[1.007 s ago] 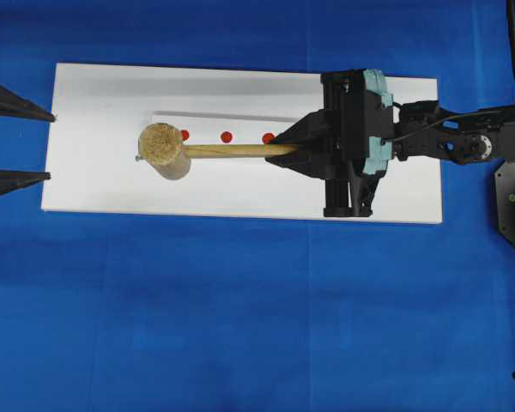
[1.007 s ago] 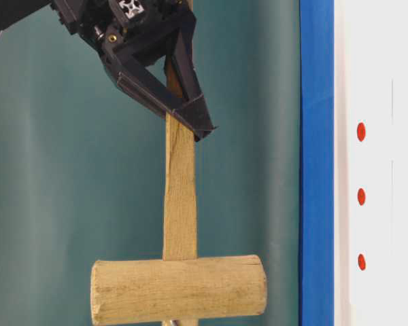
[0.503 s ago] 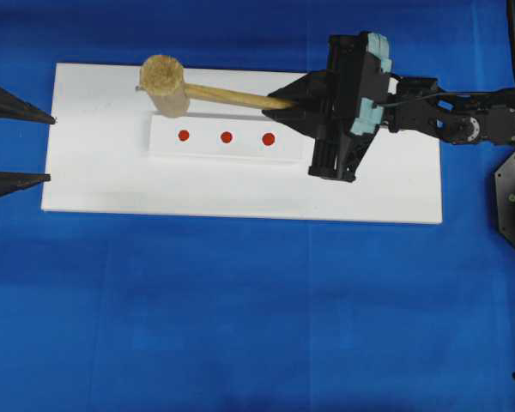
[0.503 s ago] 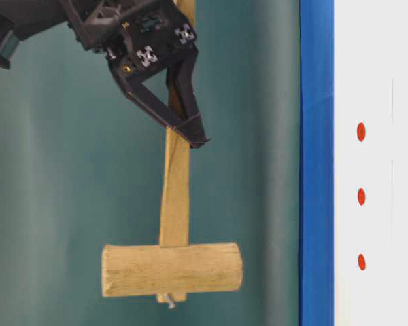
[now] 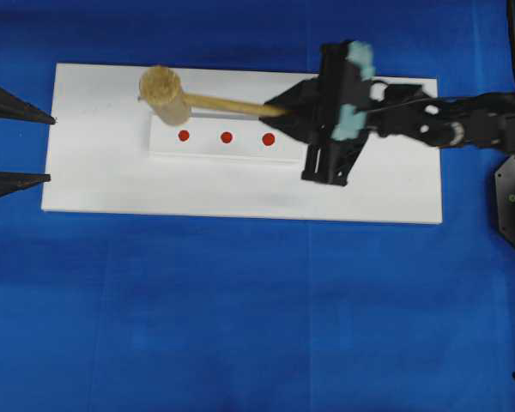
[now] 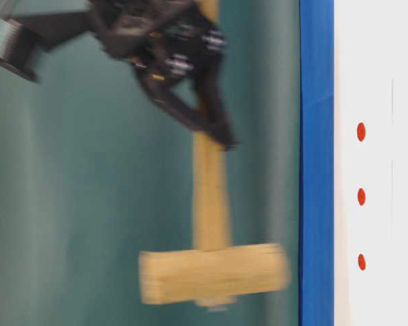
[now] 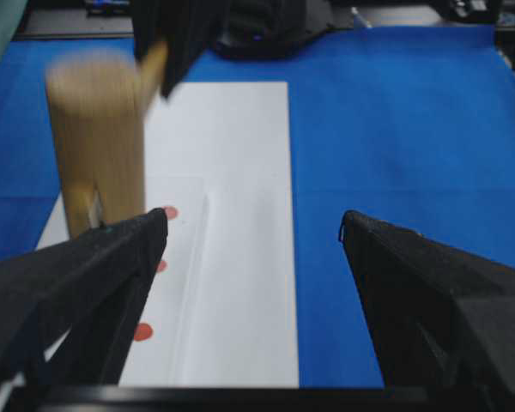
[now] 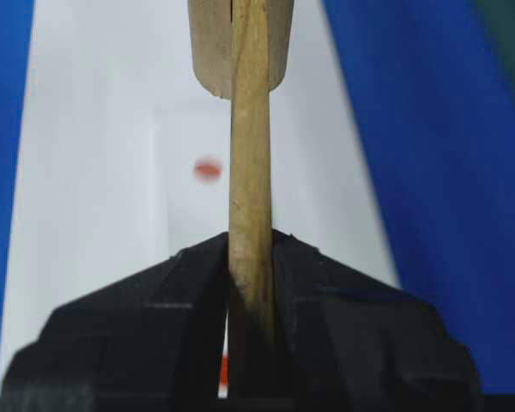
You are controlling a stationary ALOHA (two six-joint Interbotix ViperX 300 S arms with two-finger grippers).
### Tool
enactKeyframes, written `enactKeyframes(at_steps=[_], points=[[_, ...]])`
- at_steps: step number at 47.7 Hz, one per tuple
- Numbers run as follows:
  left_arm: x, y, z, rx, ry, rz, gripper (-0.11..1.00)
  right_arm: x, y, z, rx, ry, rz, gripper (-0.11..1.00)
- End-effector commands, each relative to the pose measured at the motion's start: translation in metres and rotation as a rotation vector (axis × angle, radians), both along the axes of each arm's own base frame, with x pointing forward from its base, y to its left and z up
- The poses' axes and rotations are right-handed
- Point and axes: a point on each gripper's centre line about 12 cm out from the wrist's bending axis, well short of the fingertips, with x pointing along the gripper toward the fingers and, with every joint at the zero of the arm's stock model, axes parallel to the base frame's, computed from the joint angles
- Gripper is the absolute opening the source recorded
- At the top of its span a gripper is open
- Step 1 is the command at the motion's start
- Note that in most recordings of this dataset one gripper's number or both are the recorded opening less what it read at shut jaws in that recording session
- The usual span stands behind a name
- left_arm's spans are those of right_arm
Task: Hit the mark with a hammer.
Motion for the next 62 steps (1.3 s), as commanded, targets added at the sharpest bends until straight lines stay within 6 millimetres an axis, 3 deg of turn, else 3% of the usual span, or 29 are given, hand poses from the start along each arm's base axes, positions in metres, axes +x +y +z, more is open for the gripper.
enactKeyframes(at_steps=[1, 7, 10, 19, 25, 37, 49, 62], points=[[0.002, 0.0, 0.004, -0.004, -0.008, -0.001, 0.79, 0.008, -0.002, -0.013, 0.032, 0.028, -0.02, 0.03], [0.002, 0.0, 0.003, -0.004, -0.006, -0.001, 0.79, 0.011, -0.002, -0.047, 0.08, 0.115, -0.044, 0.03], [0.002, 0.0, 0.004, -0.004, -0.008, -0.001, 0.79, 0.009, -0.002, -0.049, 0.083, 0.121, -0.045, 0.03], [0.002, 0.0, 0.004, -0.004, -0.008, -0.001, 0.79, 0.006, -0.002, -0.035, 0.07, 0.087, -0.042, 0.03], [0.002, 0.0, 0.003, -0.004, -0.006, -0.001, 0.79, 0.004, -0.002, -0.015, 0.057, 0.033, -0.038, 0.03], [0.002, 0.0, 0.003, -0.004, -0.005, -0.001, 0.79, -0.027, 0.009, 0.034, 0.032, -0.098, -0.004, 0.03], [0.002, 0.0, 0.002, -0.003, -0.002, -0.001, 0.79, -0.06, 0.008, 0.038, 0.0, -0.151, -0.051, 0.03], [0.002, 0.0, 0.002, -0.003, -0.005, -0.001, 0.79, -0.055, 0.009, 0.023, 0.004, -0.107, -0.05, 0.03]])
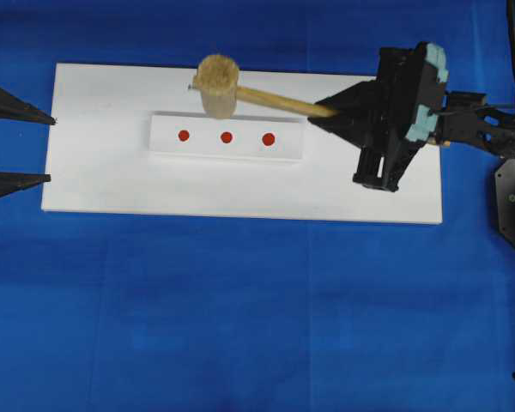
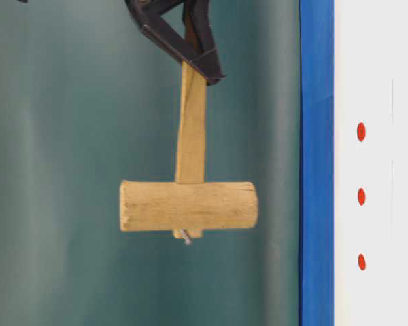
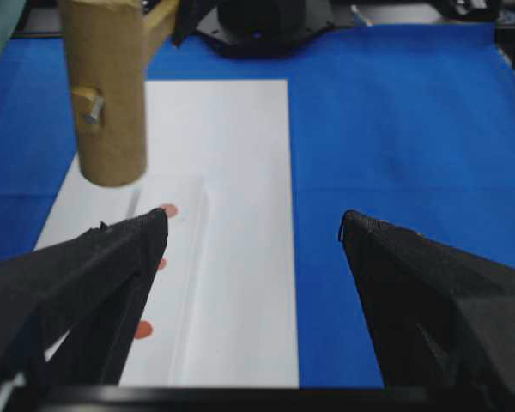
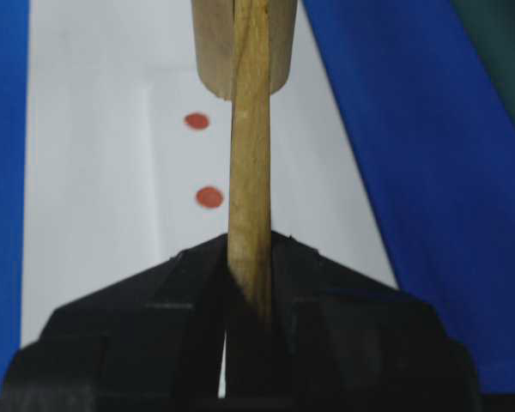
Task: Hit the mark with a hammer.
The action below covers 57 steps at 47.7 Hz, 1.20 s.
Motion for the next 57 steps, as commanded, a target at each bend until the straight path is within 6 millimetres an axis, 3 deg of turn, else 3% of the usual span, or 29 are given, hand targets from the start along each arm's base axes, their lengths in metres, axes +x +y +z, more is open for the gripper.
enactKeyframes(at_steps=[1, 7, 15, 19, 31, 42, 50, 57], points=[[0.002, 0.0, 0.003, -0.003, -0.006, 0.0, 0.79, 0.006, -0.001, 0.005, -0.004, -0.018, -0.007, 0.03], [0.002, 0.0, 0.003, -0.004, -0.005, 0.001, 0.79, 0.008, -0.001, -0.011, 0.014, 0.028, -0.015, 0.03], [0.002, 0.0, 0.003, -0.004, -0.005, 0.001, 0.79, 0.005, -0.001, -0.073, 0.107, 0.211, -0.07, 0.03], [0.002, 0.0, 0.002, -0.003, -0.005, 0.0, 0.79, 0.004, 0.0, -0.085, 0.134, 0.253, -0.077, 0.03], [0.002, 0.0, 0.001, -0.003, 0.001, 0.0, 0.79, 0.002, -0.003, -0.051, 0.079, 0.142, -0.073, 0.03], [0.002, 0.0, 0.001, -0.003, 0.001, 0.0, 0.79, -0.02, -0.002, -0.007, 0.053, -0.007, -0.063, 0.03], [0.002, 0.0, -0.001, -0.002, 0.008, -0.001, 0.79, -0.044, 0.0, 0.003, 0.052, -0.064, -0.059, 0.03], [0.001, 0.0, 0.0, -0.003, 0.005, 0.0, 0.79, -0.05, 0.002, 0.005, 0.056, -0.074, -0.054, 0.03]])
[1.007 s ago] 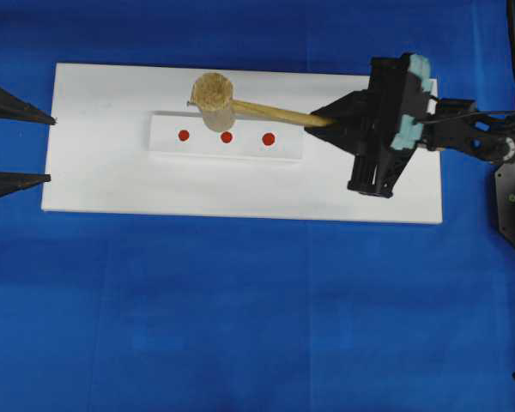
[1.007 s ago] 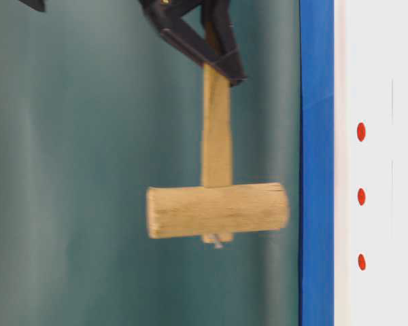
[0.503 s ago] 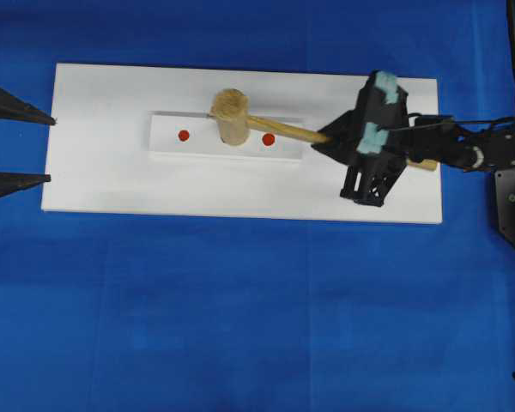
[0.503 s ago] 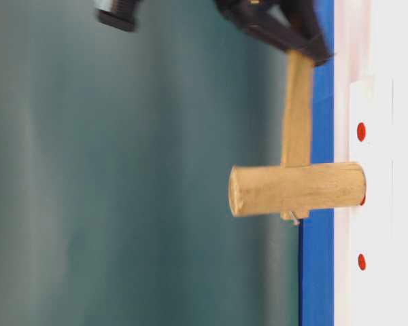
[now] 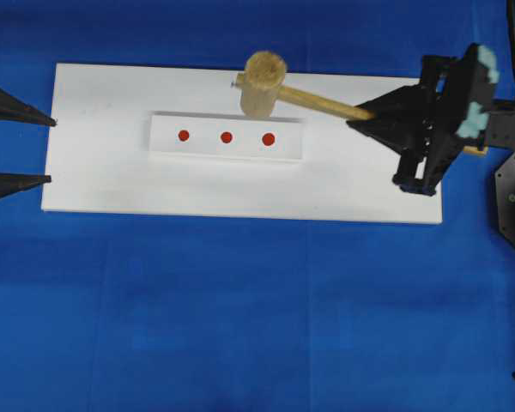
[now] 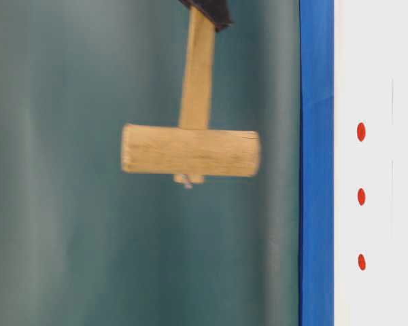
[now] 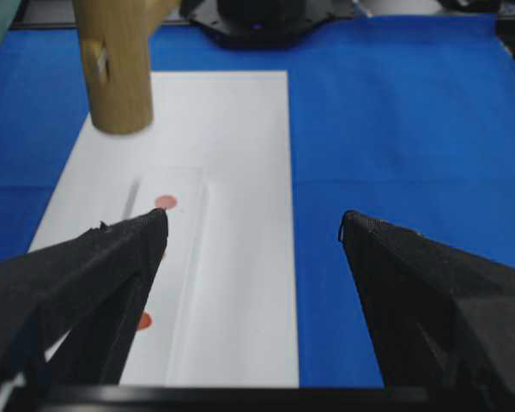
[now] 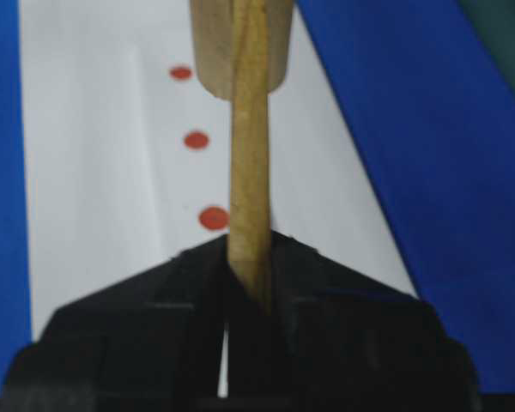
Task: Hit the mark with a hammer.
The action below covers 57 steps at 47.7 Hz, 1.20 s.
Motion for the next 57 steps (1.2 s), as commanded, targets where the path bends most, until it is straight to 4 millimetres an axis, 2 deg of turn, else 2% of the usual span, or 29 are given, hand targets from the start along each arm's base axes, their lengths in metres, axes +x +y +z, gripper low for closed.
enactKeyframes(at_steps=[1, 7, 11, 15, 21, 24, 36, 51, 57], points=[[0.002, 0.0, 0.003, -0.001, -0.005, 0.0, 0.79, 0.0, 0.001, 0.007, -0.008, -0.024, 0.004, 0.03], [0.002, 0.0, 0.003, -0.001, -0.005, 0.0, 0.79, 0.004, 0.0, 0.003, -0.007, -0.007, 0.004, 0.03], [0.002, 0.0, 0.003, -0.001, -0.006, 0.0, 0.79, 0.007, 0.0, -0.007, 0.001, 0.03, 0.001, 0.03], [0.002, 0.0, 0.003, -0.001, -0.006, 0.0, 0.79, 0.009, 0.001, -0.032, 0.032, 0.118, -0.002, 0.03], [0.002, 0.0, 0.003, -0.001, -0.005, -0.001, 0.79, 0.012, 0.004, -0.085, 0.122, 0.306, -0.018, 0.03], [0.002, 0.0, 0.003, -0.001, -0.006, 0.0, 0.79, 0.014, 0.006, -0.096, 0.15, 0.352, -0.016, 0.03], [0.001, 0.0, 0.004, -0.003, -0.008, 0.0, 0.79, 0.017, 0.002, -0.068, 0.096, 0.249, -0.017, 0.03], [0.001, 0.0, 0.004, -0.001, -0.009, 0.0, 0.79, 0.013, 0.006, -0.005, 0.019, 0.044, 0.038, 0.03], [0.001, 0.0, 0.004, -0.001, -0.008, 0.0, 0.79, 0.011, 0.007, 0.008, 0.002, 0.007, 0.053, 0.03]])
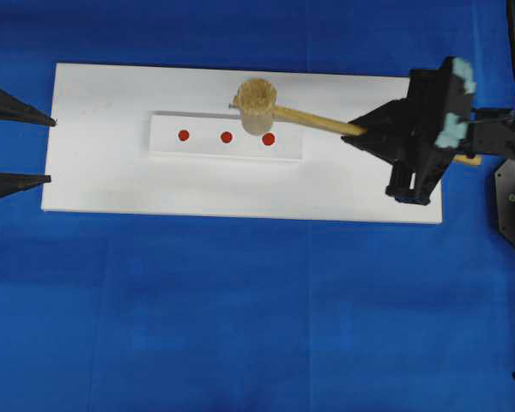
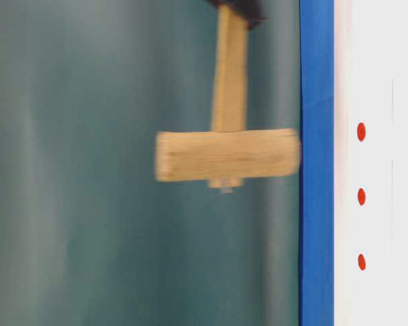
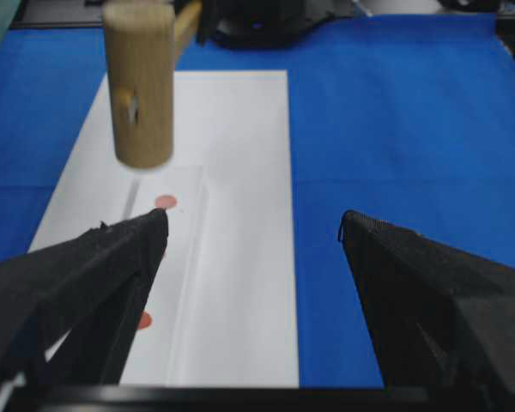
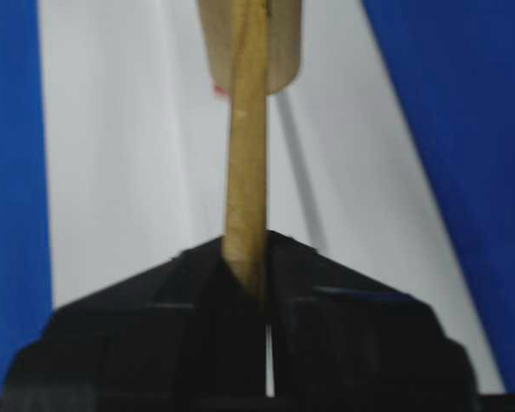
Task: Hit the mark with a hammer.
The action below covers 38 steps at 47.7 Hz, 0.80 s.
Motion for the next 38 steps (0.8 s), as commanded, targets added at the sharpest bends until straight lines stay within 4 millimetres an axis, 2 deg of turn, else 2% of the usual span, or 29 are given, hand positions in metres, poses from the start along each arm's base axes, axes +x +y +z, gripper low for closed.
enactKeyframes(at_steps=[1, 23, 38], points=[[0.001, 0.0, 0.004, -0.001, -0.011, 0.0, 0.79, 0.004, 0.0, 0.021, -0.014, -0.062, 0.008, 0.03], [0.001, 0.0, 0.004, -0.001, -0.008, 0.0, 0.79, 0.014, 0.001, 0.027, -0.017, -0.065, 0.026, 0.03], [0.002, 0.0, 0.002, -0.001, -0.002, 0.0, 0.79, 0.052, 0.004, 0.035, 0.002, -0.047, 0.065, 0.03]])
